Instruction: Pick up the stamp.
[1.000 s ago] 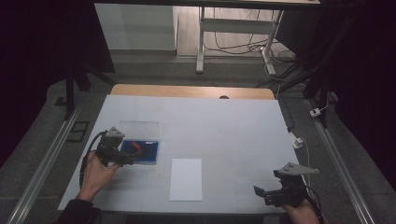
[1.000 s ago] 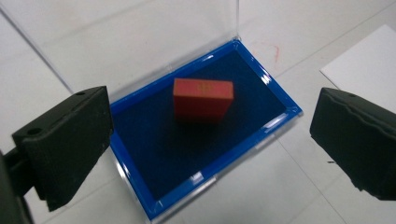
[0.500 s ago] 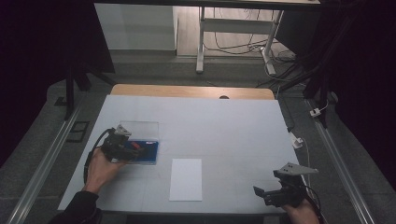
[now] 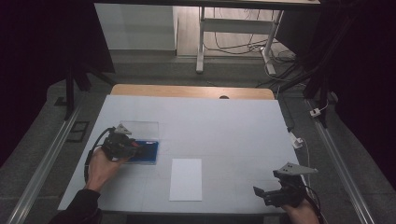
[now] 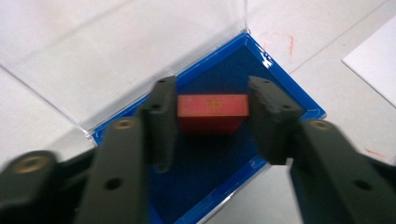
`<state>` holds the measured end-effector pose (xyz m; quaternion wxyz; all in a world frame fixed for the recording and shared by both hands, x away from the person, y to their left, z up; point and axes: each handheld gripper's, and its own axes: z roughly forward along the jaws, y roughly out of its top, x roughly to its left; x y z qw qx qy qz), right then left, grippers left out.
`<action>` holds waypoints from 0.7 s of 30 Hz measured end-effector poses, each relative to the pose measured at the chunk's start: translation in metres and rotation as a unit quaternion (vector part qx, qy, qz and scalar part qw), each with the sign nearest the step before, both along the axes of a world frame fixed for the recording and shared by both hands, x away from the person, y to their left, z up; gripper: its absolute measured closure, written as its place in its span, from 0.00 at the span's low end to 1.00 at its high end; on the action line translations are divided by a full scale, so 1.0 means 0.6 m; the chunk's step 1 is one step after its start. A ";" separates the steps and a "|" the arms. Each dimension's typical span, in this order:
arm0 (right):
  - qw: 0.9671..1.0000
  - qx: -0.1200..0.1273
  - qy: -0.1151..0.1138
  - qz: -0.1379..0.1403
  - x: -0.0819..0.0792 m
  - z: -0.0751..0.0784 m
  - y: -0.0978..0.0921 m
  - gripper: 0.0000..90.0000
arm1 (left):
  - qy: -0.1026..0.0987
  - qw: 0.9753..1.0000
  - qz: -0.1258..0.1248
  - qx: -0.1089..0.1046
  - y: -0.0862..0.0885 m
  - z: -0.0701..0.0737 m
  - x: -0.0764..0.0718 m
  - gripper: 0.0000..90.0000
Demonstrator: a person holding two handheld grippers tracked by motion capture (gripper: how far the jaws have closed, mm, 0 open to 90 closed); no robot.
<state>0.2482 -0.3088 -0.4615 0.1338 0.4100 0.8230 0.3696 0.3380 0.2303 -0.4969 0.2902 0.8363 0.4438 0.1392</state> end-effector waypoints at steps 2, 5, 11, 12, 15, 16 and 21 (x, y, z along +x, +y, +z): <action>1.000 0.000 0.001 0.000 0.000 0.000 0.000 0.00 | 0.000 1.000 0.001 0.004 -0.002 0.001 0.000 0.64; 1.000 0.000 0.000 0.000 0.000 0.000 0.000 0.00 | -0.001 1.000 0.001 0.009 -0.004 0.002 -0.001 0.65; 1.000 0.000 0.000 0.001 0.000 0.000 0.000 0.00 | -0.006 1.000 0.000 0.017 -0.008 0.006 -0.004 0.65; 1.000 0.000 0.000 0.001 0.000 0.000 0.000 0.00 | -0.009 1.000 0.000 0.015 -0.008 0.007 -0.005 0.65; 1.000 0.001 0.000 0.001 0.000 0.000 0.000 0.00 | -0.016 1.000 0.001 0.006 -0.007 0.012 -0.007 0.65; 1.000 0.001 0.000 0.001 0.000 0.000 0.000 0.00 | -0.016 1.000 0.001 0.006 -0.007 0.012 -0.007 0.65; 1.000 0.000 0.000 0.003 -0.001 0.000 0.000 0.00 | -0.014 1.000 0.007 -0.006 -0.004 0.019 -0.009 0.65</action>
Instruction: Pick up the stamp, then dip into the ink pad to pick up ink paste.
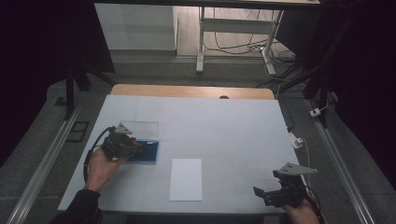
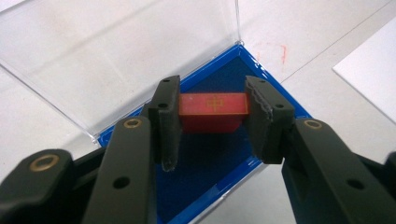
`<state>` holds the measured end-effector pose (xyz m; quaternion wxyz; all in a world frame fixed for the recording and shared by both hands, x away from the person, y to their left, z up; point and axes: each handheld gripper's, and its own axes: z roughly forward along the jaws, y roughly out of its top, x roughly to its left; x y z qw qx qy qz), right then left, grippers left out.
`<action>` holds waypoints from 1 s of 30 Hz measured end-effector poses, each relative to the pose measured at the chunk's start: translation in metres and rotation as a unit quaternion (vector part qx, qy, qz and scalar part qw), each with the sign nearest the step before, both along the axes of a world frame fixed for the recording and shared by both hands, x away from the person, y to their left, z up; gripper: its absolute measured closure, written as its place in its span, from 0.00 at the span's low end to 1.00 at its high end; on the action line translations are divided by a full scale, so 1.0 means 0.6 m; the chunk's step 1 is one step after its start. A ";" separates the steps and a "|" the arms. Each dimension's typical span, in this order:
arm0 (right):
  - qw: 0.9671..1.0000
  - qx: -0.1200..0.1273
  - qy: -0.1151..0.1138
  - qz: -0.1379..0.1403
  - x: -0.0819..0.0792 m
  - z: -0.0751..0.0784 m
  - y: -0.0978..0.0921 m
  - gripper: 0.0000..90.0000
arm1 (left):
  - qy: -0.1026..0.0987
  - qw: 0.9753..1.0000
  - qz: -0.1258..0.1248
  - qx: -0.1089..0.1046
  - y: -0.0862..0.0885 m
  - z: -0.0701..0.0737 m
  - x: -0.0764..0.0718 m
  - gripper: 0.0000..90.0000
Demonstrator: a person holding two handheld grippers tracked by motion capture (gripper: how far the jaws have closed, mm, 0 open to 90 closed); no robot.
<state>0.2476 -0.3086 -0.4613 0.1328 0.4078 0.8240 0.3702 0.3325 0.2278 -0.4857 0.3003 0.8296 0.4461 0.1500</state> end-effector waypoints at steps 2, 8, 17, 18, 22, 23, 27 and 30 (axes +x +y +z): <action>1.000 0.000 0.000 0.001 0.000 0.000 0.000 0.00 | -0.003 1.000 0.002 -0.005 -0.001 0.005 -0.002 0.65; 1.000 -0.003 -0.001 0.003 -0.001 0.000 0.000 0.00 | -0.013 1.000 0.008 -0.027 -0.002 0.019 -0.008 0.65; 1.000 -0.003 -0.001 0.004 -0.001 0.000 0.001 0.00 | -0.009 1.000 0.011 -0.026 -0.007 0.024 -0.008 0.65; 1.000 -0.003 -0.001 0.004 -0.001 0.000 0.001 0.00 | -0.008 1.000 0.011 -0.025 -0.007 0.024 -0.007 0.65; 1.000 -0.003 -0.002 0.004 -0.001 0.000 0.000 0.00 | -0.004 1.000 0.013 -0.022 -0.009 0.019 0.000 0.65; 1.000 -0.005 -0.001 0.005 -0.001 0.000 0.000 0.00 | -0.004 1.000 0.013 -0.022 -0.009 0.019 0.000 0.65; 1.000 -0.005 -0.001 0.004 -0.001 0.000 0.002 0.00 | -0.001 1.000 0.012 -0.012 -0.009 0.012 0.003 0.65; 1.000 -0.005 0.000 0.003 -0.001 0.000 0.002 0.00 | 0.006 1.000 0.016 -0.016 -0.008 0.006 0.007 0.65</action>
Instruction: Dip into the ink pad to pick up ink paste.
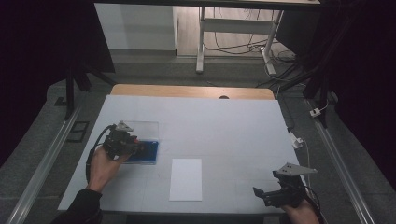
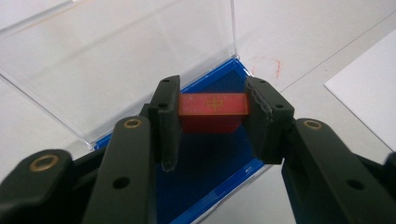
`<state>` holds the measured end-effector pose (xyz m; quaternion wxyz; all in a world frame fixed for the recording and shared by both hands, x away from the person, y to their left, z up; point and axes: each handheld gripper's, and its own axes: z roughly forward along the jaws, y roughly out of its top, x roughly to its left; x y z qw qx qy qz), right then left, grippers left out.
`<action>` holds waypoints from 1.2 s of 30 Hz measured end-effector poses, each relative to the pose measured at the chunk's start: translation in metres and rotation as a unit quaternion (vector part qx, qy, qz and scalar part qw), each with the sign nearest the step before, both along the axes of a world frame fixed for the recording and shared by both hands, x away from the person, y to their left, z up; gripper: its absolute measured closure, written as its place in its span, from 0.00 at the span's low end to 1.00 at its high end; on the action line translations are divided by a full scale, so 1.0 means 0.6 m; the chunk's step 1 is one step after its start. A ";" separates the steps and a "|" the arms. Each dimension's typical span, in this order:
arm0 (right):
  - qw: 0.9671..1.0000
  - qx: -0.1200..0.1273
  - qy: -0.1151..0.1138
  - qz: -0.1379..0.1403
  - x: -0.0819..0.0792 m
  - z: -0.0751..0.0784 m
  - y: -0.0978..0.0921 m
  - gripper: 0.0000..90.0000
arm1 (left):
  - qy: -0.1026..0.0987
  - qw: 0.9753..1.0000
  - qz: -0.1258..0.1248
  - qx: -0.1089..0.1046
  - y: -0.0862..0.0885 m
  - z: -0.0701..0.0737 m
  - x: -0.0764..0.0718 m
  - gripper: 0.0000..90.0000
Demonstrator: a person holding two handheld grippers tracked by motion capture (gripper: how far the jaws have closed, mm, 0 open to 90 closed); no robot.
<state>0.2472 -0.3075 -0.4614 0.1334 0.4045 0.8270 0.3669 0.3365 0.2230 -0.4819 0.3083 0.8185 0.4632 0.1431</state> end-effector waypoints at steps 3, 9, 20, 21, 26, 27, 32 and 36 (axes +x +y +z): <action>1.000 -0.002 -0.001 0.001 0.000 0.000 0.000 0.00 | 0.006 1.000 0.002 -0.002 0.000 -0.004 0.003 0.65; 1.000 -0.001 0.000 0.000 0.000 0.000 0.000 0.00 | 0.016 1.000 0.002 0.001 -0.003 -0.012 0.011 0.65; 1.000 -0.002 -0.001 0.001 0.000 0.000 0.000 0.00 | 0.029 1.000 0.002 0.010 -0.010 -0.021 0.018 0.65; 1.000 -0.003 -0.001 0.001 0.000 0.000 0.000 0.00 | 0.029 1.000 0.002 0.012 -0.011 -0.021 0.018 0.65; 1.000 -0.003 -0.001 0.001 0.000 0.000 0.000 0.00 | 0.022 1.000 0.001 0.021 -0.014 -0.022 0.014 0.65; 1.000 -0.003 -0.001 0.001 0.000 0.000 0.000 0.00 | 0.018 1.000 -0.001 0.023 -0.015 -0.023 0.014 0.65; 1.000 -0.005 -0.001 0.003 0.000 -0.001 0.001 0.00 | -0.001 0.999 -0.005 0.050 -0.027 -0.025 0.006 0.65; 1.000 -0.005 -0.001 0.003 0.000 -0.001 0.001 0.00 | -0.010 0.998 -0.005 0.063 -0.033 -0.025 0.002 0.66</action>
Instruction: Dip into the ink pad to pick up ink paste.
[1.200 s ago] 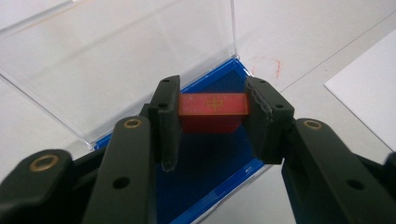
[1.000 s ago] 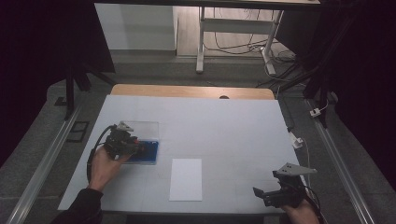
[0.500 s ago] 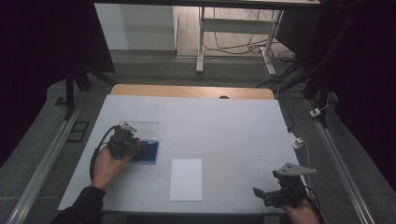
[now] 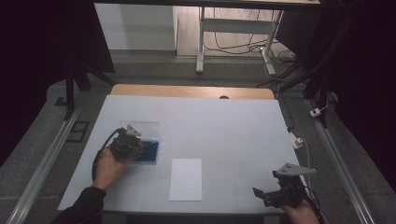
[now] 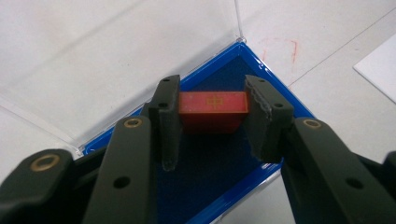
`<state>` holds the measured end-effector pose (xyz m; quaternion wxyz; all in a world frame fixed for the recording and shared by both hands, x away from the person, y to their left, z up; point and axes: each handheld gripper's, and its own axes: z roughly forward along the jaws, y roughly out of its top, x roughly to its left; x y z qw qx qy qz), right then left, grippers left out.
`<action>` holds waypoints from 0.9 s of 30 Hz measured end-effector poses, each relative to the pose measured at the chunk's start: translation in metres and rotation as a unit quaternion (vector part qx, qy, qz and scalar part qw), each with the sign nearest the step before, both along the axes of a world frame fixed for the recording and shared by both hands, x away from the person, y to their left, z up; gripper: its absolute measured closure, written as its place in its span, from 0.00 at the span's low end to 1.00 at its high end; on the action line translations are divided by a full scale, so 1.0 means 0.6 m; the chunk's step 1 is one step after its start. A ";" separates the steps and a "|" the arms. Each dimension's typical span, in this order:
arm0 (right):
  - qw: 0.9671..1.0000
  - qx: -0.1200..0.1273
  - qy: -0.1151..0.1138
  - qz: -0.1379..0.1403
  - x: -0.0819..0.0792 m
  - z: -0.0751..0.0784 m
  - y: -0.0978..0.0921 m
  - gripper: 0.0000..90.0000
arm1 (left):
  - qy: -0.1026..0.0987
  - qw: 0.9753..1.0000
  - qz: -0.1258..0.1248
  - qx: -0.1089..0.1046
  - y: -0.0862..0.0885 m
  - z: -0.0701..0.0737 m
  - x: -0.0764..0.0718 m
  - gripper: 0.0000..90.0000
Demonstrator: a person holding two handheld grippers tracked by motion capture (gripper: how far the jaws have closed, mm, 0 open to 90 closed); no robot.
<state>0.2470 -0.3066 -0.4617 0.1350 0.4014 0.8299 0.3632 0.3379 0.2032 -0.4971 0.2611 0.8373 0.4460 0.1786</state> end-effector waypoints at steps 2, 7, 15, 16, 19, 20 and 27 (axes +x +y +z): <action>1.000 -0.001 0.000 0.000 0.000 0.000 0.000 0.00 | 0.003 1.000 0.001 -0.007 0.003 0.000 0.001 0.66; 1.000 -0.001 -0.001 0.001 0.000 0.000 0.000 0.00 | 0.023 0.998 0.010 -0.058 0.023 -0.004 0.008 0.66; 1.000 -0.003 0.000 0.000 0.000 0.000 0.001 0.00 | 0.019 0.999 0.009 -0.041 0.017 -0.002 0.006 0.66; 1.000 -0.003 0.001 0.000 0.000 0.000 0.001 0.00 | 0.015 0.999 0.008 -0.032 0.013 -0.002 0.004 0.66; 1.000 -0.003 0.001 0.000 0.000 0.000 0.001 0.00 | 0.005 1.000 0.006 -0.011 0.003 -0.001 0.000 0.66; 1.000 -0.004 0.001 0.000 0.000 0.000 0.001 0.00 | 0.003 1.000 0.005 -0.006 0.002 -0.001 0.000 0.66; 1.000 -0.003 0.000 0.001 0.000 0.000 0.001 0.00 | 0.025 0.998 0.019 -0.063 0.024 -0.003 0.007 0.65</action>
